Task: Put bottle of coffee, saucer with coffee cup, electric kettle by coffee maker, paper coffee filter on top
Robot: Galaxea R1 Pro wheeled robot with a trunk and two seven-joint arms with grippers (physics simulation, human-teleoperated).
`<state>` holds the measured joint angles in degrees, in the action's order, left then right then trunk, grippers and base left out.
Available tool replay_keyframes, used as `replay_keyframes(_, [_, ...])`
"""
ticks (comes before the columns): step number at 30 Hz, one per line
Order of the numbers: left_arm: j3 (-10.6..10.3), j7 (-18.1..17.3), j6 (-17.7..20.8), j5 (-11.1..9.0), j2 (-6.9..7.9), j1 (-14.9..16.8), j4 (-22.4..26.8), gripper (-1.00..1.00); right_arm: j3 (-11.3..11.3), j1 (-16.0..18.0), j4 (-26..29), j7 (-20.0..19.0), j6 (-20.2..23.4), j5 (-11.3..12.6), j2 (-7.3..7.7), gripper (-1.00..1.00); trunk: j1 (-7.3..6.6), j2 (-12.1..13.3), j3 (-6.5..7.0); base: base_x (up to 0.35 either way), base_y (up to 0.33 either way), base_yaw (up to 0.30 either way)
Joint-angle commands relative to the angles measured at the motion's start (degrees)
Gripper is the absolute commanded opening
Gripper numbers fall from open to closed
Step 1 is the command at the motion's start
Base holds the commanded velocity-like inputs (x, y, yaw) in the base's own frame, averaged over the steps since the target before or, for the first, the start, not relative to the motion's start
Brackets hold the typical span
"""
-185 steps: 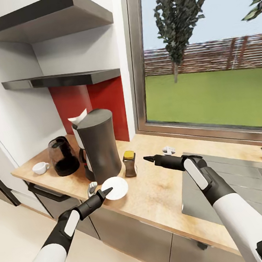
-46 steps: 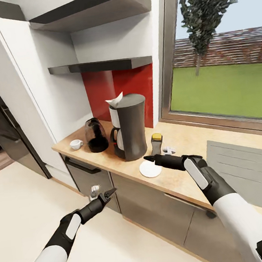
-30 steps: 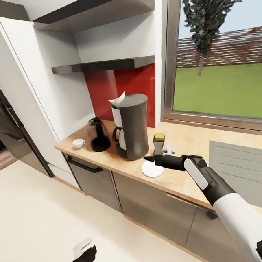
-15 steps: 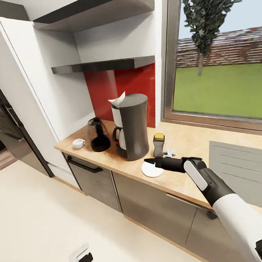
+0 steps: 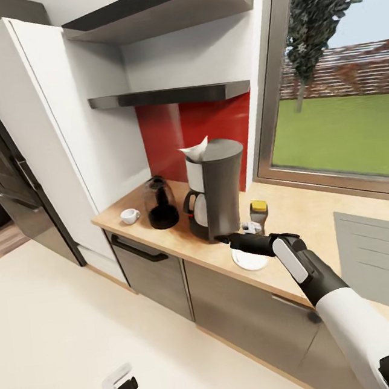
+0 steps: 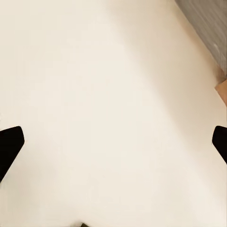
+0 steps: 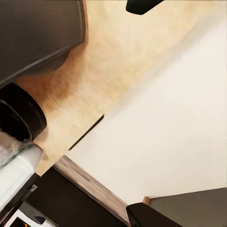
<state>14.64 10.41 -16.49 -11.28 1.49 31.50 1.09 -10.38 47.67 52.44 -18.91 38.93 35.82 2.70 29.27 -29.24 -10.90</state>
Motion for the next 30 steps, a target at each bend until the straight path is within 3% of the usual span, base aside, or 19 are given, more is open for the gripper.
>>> replay_keyframes(1, [-0.2, 0.0, -0.2, -0.6, 0.00, 0.1, -0.1, 1.00, -0.1, 0.1, 0.0, -0.1, 0.2, 0.0, 0.03, 1.00, 0.03, -0.1, -0.10, 0.017, 0.334, 0.000])
replay_keyframes(11, [-0.2, 0.0, -0.2, -0.6, 0.00, 0.1, -0.1, 1.00, -0.1, 0.1, 0.0, -0.1, 0.2, 0.0, 0.02, 1.00, 0.03, -0.1, -0.10, 0.013, 0.338, 0.000])
replay_keyframes(24, [-0.2, 0.0, -0.2, -0.6, 0.00, 0.1, -0.1, 1.00, -0.1, 0.1, 0.0, -0.1, 0.2, 0.0, 0.02, 1.00, 0.03, -0.1, -0.10, 0.170, 0.316, -0.002])
replay_keyframes(30, [-0.2, 0.0, -0.2, -0.6, 0.00, 0.1, -0.1, 1.00, -0.1, 0.1, 0.0, -0.1, 0.2, 0.0, 0.02, 1.00, 0.03, -0.1, -0.10, 0.122, 0.330, -0.178])
